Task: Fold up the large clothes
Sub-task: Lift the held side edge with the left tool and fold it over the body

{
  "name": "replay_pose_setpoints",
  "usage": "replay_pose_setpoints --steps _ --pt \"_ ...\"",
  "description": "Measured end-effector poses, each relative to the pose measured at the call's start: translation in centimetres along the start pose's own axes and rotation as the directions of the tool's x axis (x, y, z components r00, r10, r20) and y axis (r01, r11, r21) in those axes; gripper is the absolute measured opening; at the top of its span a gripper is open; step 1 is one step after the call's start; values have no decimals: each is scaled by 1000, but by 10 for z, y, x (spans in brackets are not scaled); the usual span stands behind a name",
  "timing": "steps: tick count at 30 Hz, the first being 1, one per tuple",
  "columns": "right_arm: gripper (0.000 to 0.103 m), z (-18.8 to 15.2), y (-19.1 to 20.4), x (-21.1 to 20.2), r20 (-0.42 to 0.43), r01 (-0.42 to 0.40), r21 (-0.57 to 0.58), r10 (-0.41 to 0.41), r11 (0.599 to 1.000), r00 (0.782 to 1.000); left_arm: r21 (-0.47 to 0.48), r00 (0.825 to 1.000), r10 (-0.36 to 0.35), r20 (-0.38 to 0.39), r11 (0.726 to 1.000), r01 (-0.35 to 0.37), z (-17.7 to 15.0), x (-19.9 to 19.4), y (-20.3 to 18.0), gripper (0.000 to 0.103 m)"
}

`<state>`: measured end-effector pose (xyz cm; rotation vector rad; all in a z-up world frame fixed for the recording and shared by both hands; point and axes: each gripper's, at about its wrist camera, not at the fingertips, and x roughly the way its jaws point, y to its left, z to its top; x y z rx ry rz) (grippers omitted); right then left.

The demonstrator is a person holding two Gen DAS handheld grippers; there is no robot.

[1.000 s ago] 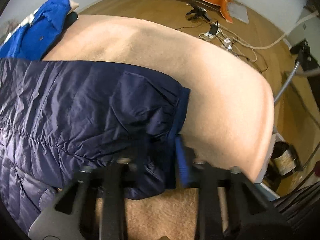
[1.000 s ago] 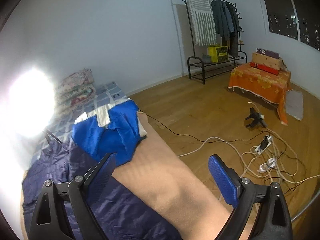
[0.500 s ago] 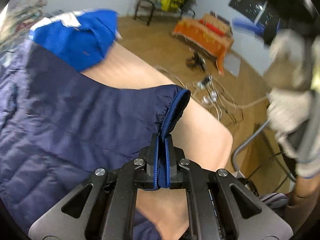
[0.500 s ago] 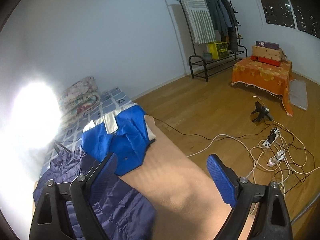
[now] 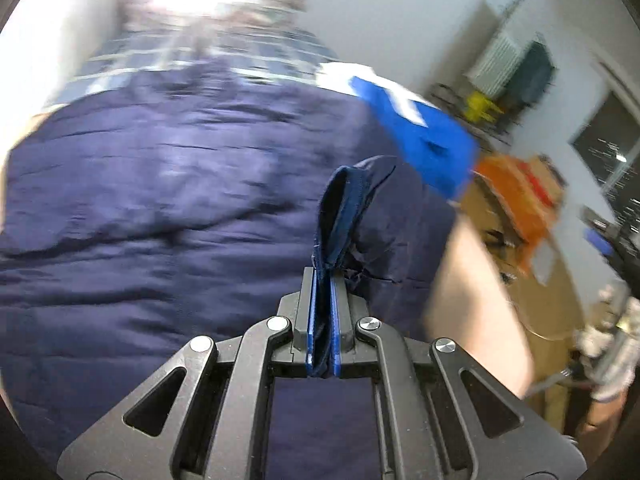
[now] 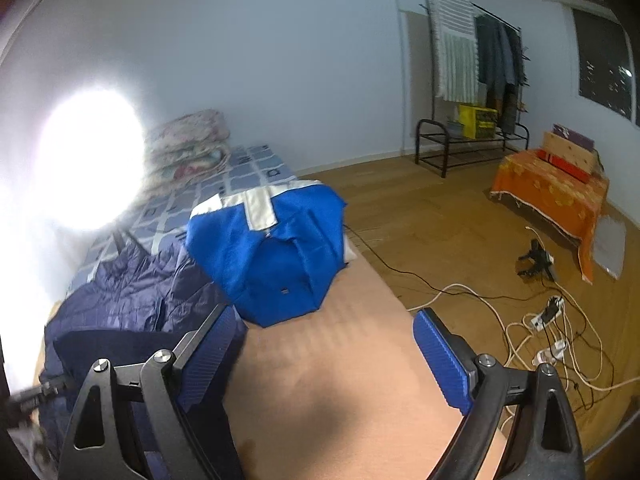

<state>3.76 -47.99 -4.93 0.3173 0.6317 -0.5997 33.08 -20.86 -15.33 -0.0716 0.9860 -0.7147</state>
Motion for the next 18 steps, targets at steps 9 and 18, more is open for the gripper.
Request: replay_pose_setpoints --steps 9,18 --pt "92 -12 45 13 -33 -23 -107 20 994 999 -155 982 173 76 975 -159 39 12 127 3" --pt "91 -27 90 25 -61 -49 -229 36 972 997 -283 950 289 119 927 -247 72 21 226 3"
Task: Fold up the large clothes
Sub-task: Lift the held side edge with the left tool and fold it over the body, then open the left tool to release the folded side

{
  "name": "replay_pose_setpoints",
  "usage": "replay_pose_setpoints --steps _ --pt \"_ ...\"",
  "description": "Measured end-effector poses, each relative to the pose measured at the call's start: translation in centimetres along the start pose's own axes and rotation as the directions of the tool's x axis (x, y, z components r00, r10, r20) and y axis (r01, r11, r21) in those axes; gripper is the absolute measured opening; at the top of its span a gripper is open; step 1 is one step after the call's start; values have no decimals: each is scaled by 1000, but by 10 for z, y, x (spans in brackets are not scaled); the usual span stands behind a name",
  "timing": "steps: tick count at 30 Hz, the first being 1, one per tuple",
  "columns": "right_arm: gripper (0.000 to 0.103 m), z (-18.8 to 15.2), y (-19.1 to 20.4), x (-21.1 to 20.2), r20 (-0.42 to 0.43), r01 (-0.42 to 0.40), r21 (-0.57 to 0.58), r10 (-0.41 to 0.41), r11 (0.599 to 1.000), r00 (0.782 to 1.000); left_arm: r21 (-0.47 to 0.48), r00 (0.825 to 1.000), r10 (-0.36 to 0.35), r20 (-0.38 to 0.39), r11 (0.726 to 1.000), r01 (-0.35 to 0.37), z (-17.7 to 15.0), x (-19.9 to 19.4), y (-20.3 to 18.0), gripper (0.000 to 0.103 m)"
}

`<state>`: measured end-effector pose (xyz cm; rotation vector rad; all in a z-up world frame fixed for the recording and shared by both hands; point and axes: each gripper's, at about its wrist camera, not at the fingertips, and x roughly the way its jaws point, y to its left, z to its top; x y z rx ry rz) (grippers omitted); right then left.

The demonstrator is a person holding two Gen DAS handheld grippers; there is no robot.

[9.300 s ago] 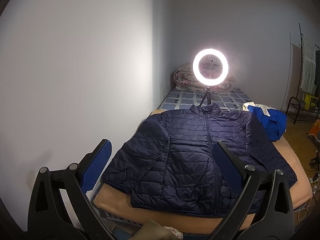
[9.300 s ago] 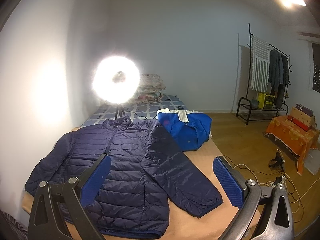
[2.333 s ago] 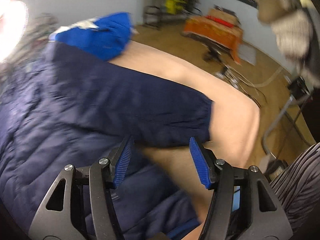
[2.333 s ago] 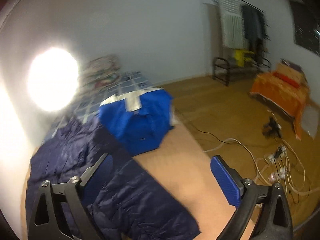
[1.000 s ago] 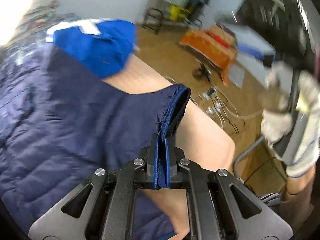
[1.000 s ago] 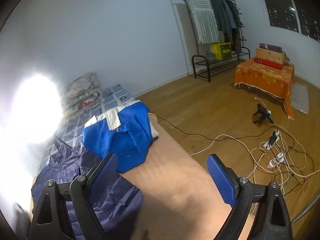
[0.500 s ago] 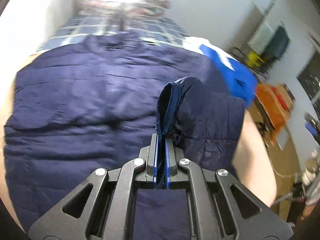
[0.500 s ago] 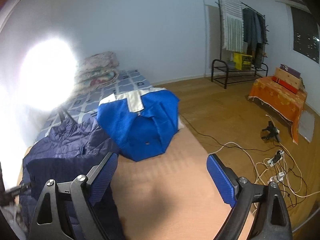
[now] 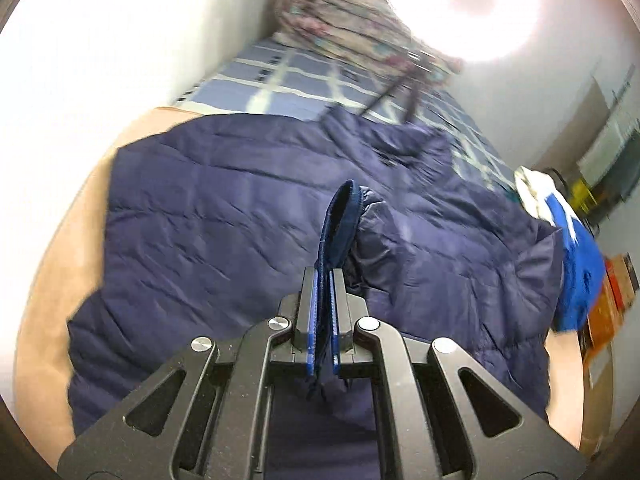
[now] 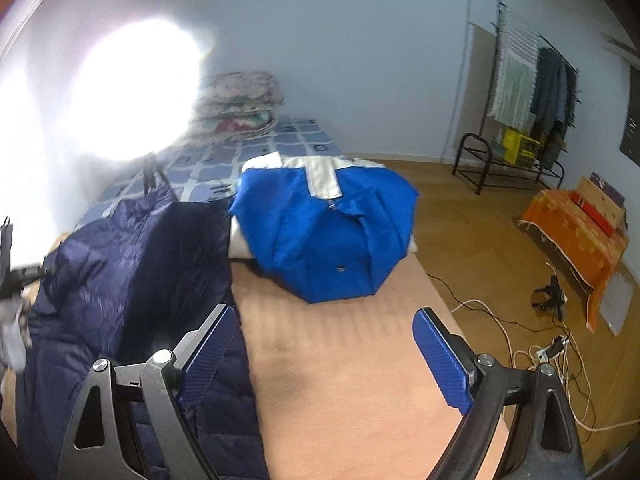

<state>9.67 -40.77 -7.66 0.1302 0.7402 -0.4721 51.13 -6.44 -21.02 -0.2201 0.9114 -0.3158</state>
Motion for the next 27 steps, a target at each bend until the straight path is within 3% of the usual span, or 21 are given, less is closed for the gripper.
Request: replay_pose_setpoints --steps 6,12,17,20,24,25,26,27 --pt "91 -7 30 5 2 16 -98 -16 995 1000 -78 999 37 24 996 -35 24 17 41 3" --pt "91 -7 45 6 9 10 -130 -9 992 1000 -207 998 68 -13 976 -70 27 41 87 3" --pt "91 -8 49 8 4 -2 -131 2 991 1000 -152 987 156 -41 975 -160 23 44 92 3" --pt "91 -7 51 6 6 -15 -130 16 991 1000 -105 984 180 -19 978 -181 20 25 90 3" --pt "91 -5 48 0 6 -67 -102 68 993 998 28 980 198 12 980 -199 15 -14 72 3" --pt "91 -5 48 -4 16 -79 -95 81 992 997 54 978 206 18 977 -207 12 -24 68 9" --pt "91 -5 47 -9 28 -85 -91 88 992 996 72 978 208 24 975 -209 8 -39 64 28" --pt "91 -5 47 -13 37 -91 -92 95 992 995 83 981 194 32 977 -196 5 -51 63 37"
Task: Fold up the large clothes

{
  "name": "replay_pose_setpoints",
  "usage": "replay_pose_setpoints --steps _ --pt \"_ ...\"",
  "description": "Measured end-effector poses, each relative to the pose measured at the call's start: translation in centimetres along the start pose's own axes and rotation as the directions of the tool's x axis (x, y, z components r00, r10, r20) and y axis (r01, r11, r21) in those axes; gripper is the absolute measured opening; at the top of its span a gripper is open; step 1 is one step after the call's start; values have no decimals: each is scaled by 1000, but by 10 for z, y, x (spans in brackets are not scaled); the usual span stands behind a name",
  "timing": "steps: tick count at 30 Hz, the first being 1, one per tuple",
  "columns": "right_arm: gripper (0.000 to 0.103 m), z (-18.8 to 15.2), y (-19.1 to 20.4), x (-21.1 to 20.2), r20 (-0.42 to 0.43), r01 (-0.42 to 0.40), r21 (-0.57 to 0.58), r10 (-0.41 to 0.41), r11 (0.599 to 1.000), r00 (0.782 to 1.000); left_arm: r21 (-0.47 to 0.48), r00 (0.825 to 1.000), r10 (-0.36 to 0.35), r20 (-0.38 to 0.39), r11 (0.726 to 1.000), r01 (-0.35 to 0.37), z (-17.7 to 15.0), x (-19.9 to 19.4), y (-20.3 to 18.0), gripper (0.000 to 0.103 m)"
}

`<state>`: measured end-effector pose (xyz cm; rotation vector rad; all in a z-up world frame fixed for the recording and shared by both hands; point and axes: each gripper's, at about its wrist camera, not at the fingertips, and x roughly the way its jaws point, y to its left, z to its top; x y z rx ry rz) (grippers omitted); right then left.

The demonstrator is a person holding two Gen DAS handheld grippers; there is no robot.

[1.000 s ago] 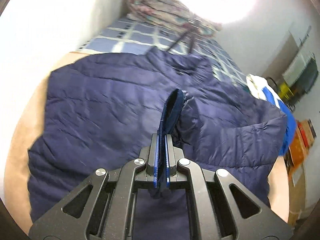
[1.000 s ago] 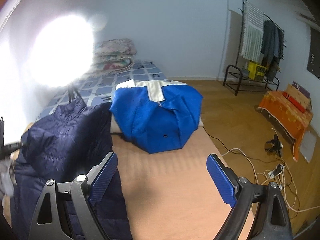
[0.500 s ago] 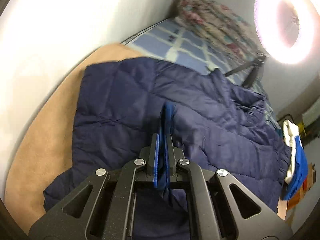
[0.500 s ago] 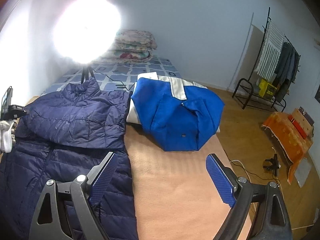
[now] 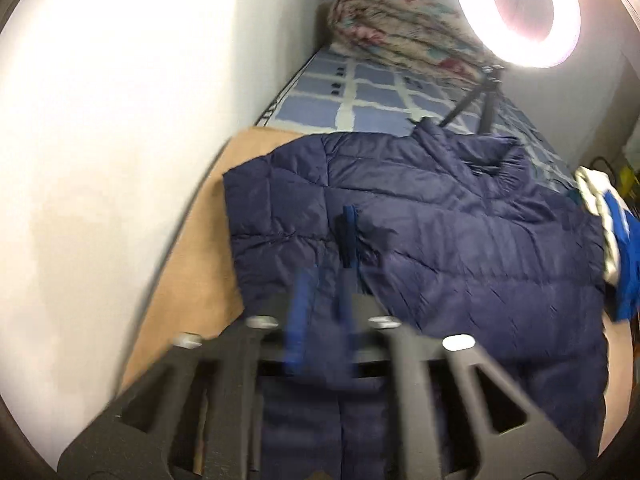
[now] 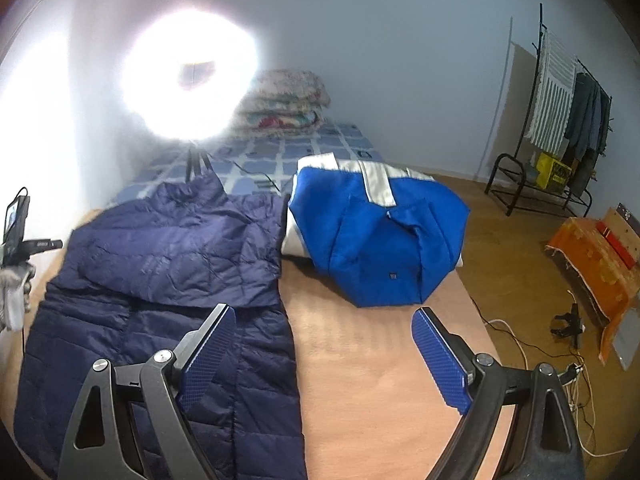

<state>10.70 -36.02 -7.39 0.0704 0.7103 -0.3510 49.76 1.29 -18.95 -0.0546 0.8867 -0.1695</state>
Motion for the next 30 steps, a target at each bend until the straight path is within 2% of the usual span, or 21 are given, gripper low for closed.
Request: replay_pose_setpoints --steps 1,2,7,11,15,18,21,23,27,28,30 --pt "92 0 0 -4 10 -11 -3 11 1000 1000 11 1000 -15 18 1000 14 -6 -20 0 49" --pt "92 -1 1 -8 21 -21 -9 21 1000 1000 14 999 -19 28 1000 18 -9 -34 1 50" --pt "93 -12 0 -25 93 -24 -65 30 998 995 53 997 -42 61 998 39 -38 -116 8 50" --pt "96 -31 -12 -40 162 -87 -82 100 993 982 63 995 -23 99 998 17 -69 -183 17 50" --pt "100 -48 -37 -50 180 -160 -14 160 987 971 77 991 -23 132 997 13 -108 -253 20 50" --pt "100 -60 -60 -57 174 -185 64 171 981 970 87 989 -24 144 996 11 -137 -302 25 51" --pt "100 -73 -77 -66 168 -219 127 196 968 966 70 988 -30 151 997 20 -164 -338 35 66" --pt "100 -83 -79 -69 145 -233 123 215 965 966 53 990 -37 133 998 30 -180 -343 42 76" --pt "100 -103 -71 -67 58 -254 97 249 962 967 -28 998 -56 18 998 56 -213 -312 62 76" --pt "100 -110 -67 -65 29 -273 103 271 957 962 -79 996 -81 -26 994 79 -222 -296 70 76" --pt "99 -122 -63 -60 -19 -311 126 315 942 949 -123 992 -102 -81 988 92 -234 -274 76 76"
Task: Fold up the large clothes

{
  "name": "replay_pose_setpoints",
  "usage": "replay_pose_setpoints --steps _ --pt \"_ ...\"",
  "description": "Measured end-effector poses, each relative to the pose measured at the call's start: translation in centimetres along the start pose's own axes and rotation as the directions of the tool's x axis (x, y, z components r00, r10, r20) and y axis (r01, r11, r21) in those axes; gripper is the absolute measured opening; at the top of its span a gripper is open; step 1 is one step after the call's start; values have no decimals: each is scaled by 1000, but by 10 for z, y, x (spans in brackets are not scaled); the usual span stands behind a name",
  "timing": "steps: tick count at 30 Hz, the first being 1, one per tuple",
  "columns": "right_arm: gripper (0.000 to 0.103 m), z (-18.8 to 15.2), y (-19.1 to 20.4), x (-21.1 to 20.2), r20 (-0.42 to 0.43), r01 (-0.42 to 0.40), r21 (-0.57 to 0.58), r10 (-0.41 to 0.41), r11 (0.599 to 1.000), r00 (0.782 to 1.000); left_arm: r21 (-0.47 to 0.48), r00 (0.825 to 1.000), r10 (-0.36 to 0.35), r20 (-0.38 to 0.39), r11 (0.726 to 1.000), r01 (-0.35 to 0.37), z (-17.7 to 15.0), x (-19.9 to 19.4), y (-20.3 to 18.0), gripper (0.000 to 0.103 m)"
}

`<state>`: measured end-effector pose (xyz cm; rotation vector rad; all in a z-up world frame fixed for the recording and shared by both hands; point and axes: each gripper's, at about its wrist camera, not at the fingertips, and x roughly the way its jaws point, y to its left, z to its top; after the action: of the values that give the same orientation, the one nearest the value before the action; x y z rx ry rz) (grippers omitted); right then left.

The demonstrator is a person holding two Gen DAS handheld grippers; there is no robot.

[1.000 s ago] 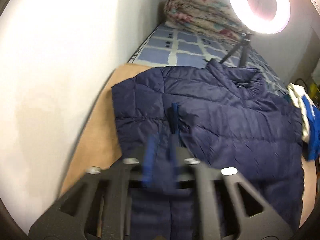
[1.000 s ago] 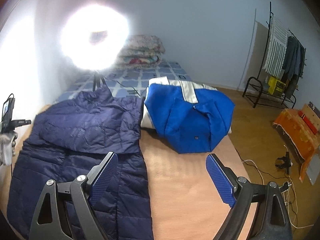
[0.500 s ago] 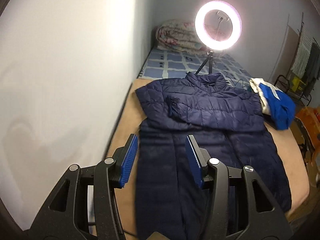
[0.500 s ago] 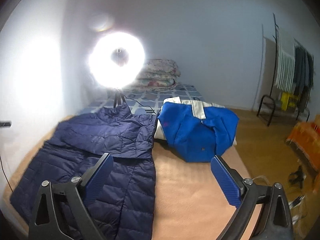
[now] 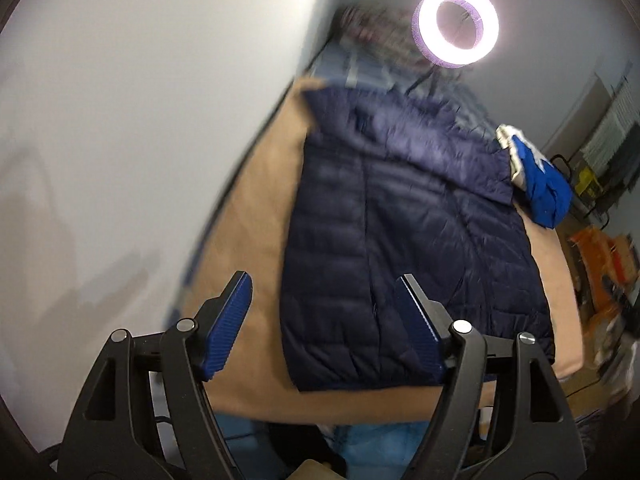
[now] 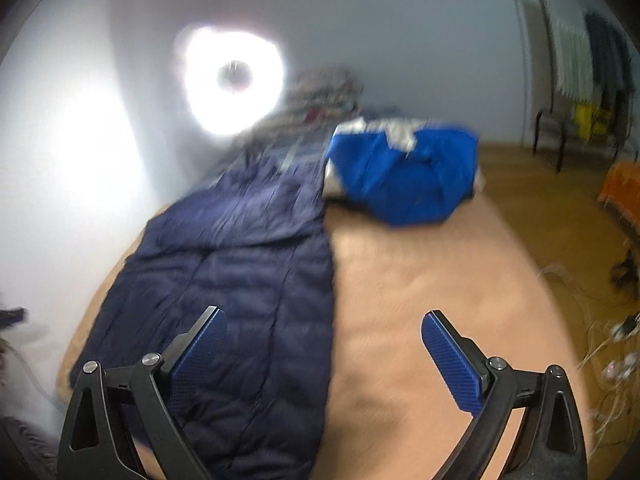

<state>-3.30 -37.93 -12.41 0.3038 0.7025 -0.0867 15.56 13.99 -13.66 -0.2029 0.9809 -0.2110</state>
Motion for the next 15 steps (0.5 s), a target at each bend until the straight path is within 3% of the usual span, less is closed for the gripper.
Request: replay_pose_setpoints --steps 6,11,15 --pt "95 -46 -4 34 -186 -14 0 14 1000 982 -113 985 -47 -165 993 28 -25 72 26 76" --pt "89 -85 -27 66 -346 -65 104 97 992 933 -178 962 -98 -255 983 53 -39 111 38 76" --pt "88 -103 -31 83 -393 -121 159 175 980 903 -182 948 -116 -297 981 63 -42 127 37 76"
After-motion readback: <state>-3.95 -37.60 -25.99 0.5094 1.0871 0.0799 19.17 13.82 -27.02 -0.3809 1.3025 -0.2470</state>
